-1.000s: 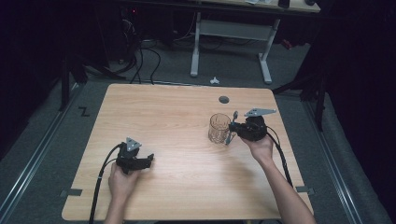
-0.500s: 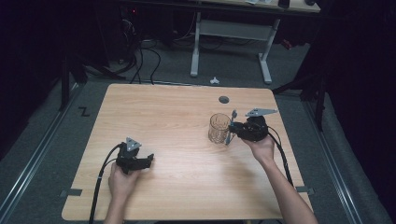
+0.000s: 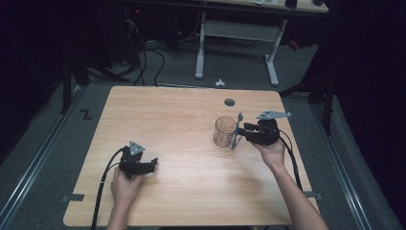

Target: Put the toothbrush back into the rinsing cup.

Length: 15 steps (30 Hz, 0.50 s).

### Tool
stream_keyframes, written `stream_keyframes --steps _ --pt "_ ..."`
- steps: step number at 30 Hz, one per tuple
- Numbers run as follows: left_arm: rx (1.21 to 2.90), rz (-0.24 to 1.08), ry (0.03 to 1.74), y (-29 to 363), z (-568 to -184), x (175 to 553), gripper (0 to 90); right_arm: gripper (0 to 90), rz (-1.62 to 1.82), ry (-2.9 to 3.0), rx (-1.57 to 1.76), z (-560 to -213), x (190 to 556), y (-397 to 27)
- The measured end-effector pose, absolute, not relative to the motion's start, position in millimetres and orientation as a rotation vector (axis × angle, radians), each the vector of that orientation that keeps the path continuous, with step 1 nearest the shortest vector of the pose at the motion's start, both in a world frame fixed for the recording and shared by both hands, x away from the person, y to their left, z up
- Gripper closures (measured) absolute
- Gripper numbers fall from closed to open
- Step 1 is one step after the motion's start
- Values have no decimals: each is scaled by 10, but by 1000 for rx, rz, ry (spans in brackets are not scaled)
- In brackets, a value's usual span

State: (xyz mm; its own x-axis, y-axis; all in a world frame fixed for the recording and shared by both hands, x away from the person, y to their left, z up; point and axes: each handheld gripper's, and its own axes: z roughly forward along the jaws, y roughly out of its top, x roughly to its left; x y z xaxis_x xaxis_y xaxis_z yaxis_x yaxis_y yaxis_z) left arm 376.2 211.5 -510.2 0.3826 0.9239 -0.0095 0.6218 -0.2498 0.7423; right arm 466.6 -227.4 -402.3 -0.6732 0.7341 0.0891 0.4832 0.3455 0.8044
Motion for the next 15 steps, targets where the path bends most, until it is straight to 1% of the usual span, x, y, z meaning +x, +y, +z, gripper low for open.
stream_keyframes --steps 8,11,15 --pt "1975 578 1325 2115 -5102 3762 226 574 1244 2295 1100 -3998 4634 -2359" --pt "1975 578 1325 2115 -5102 3762 226 603 1250 2286 1102 -3975 4605 -2408" --pt "1975 578 1326 2115 -5102 3762 226 614 1262 2270 1109 -3959 4584 -2459"
